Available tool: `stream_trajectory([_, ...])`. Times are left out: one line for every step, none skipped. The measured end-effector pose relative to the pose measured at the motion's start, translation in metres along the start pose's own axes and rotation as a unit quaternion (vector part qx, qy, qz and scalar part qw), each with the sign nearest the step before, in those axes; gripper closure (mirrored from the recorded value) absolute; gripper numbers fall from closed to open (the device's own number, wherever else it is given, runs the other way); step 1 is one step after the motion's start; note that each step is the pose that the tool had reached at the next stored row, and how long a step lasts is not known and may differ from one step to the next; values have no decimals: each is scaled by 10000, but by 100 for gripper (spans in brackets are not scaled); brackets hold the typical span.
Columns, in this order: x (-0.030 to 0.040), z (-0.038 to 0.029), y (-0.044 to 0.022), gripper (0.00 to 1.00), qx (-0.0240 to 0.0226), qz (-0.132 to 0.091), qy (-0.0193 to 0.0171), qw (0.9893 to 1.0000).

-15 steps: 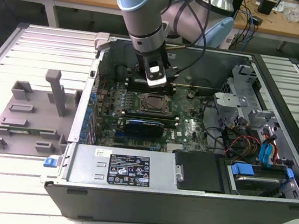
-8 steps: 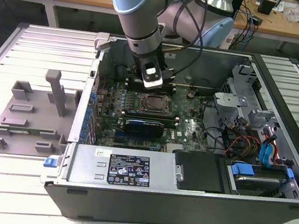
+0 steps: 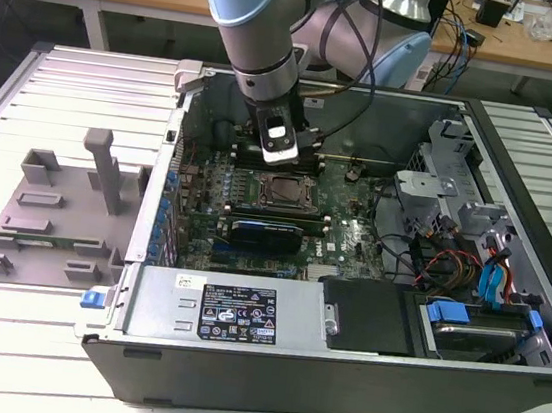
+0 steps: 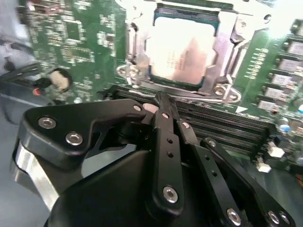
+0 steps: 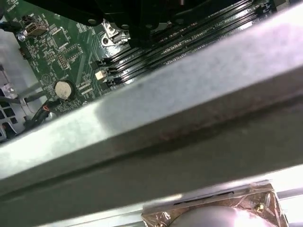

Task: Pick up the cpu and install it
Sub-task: 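Install the first cpu locking lever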

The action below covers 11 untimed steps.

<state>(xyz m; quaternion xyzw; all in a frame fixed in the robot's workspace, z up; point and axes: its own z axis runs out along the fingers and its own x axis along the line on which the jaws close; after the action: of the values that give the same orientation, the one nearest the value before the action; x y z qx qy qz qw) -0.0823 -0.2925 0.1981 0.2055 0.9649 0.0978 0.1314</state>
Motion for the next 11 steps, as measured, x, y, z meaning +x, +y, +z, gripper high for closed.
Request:
stream_trajectory([-19, 8, 7, 89, 69, 25, 155, 9999])
stream_trajectory([-21, 8, 7, 89, 75, 27, 167, 9998])
stream_trajectory([-22, 8, 7, 89, 74, 27, 167, 9998])
stream_trajectory([-35, 14, 11, 89, 62, 33, 183, 9998])
stream_trajectory([-54, 21, 19, 89, 68, 36, 199, 9998])
stream_trajectory([-71, 28, 26, 89, 76, 38, 214, 9997])
stream_trajectory([-81, 32, 30, 89, 81, 39, 226, 9997])
stream_trajectory([-96, 40, 35, 89, 93, 43, 248, 9996])
stream_trajectory([-104, 45, 38, 89, 104, 45, 265, 9996])
stream_trajectory([-104, 45, 38, 89, 105, 45, 265, 9996])
stream_trajectory([-104, 46, 39, 89, 105, 45, 265, 9996])
